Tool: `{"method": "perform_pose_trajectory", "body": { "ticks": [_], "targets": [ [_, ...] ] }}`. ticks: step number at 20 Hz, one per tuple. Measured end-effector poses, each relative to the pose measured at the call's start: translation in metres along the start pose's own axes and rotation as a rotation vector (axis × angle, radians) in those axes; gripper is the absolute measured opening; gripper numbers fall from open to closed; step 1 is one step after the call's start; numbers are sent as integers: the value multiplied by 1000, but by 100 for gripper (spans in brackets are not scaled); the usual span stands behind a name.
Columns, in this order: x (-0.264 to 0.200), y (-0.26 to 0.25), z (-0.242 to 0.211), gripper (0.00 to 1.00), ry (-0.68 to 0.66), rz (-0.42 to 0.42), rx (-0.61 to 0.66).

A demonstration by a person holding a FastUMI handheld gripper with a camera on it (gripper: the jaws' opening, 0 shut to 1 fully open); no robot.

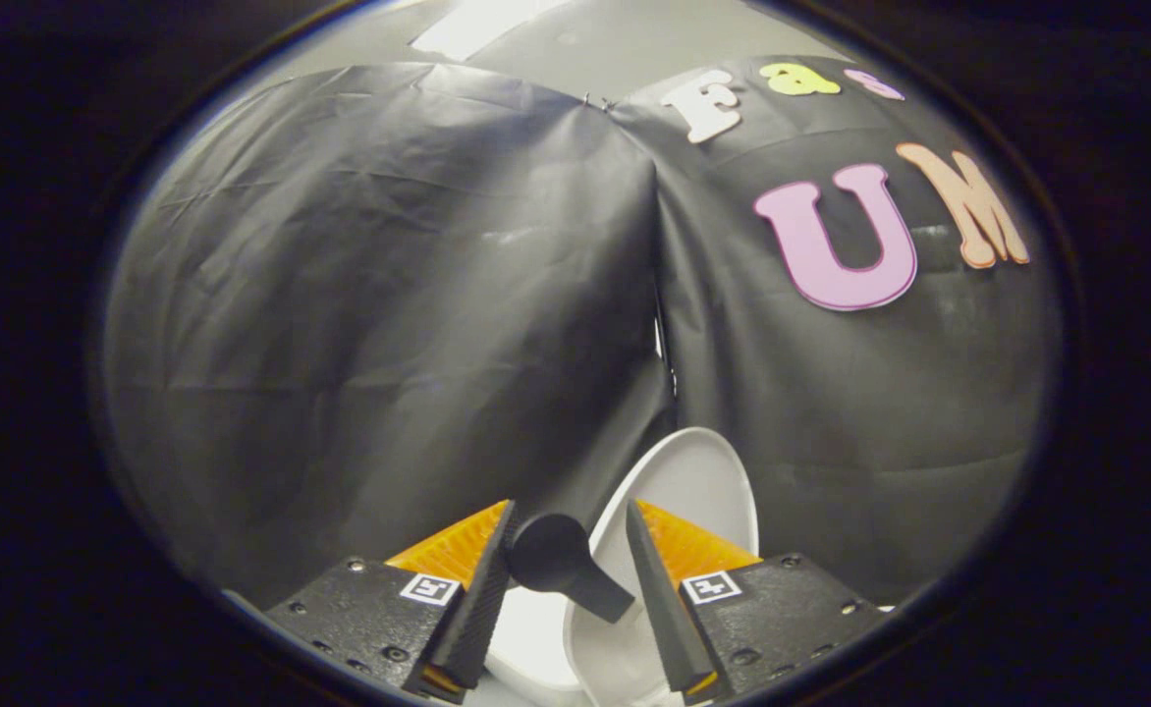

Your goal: Open the toilet lid.

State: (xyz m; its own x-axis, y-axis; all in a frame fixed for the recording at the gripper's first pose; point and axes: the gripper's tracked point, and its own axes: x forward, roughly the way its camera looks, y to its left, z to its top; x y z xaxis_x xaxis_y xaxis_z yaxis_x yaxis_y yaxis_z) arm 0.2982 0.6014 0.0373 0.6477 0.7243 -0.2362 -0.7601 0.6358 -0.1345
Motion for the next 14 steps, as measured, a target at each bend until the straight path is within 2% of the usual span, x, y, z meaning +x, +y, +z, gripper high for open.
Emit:
{"method": "perform_pose_trajectory", "body": {
  "ticks": [2, 6, 14],
  "targets": [
    [-12, -2, 11, 68, -39, -5, -8],
    [-42, -26, 33, 67, -122, -80, 1],
    [-117, -103, 47, 68, -146, -281, -49]
  ]
}}
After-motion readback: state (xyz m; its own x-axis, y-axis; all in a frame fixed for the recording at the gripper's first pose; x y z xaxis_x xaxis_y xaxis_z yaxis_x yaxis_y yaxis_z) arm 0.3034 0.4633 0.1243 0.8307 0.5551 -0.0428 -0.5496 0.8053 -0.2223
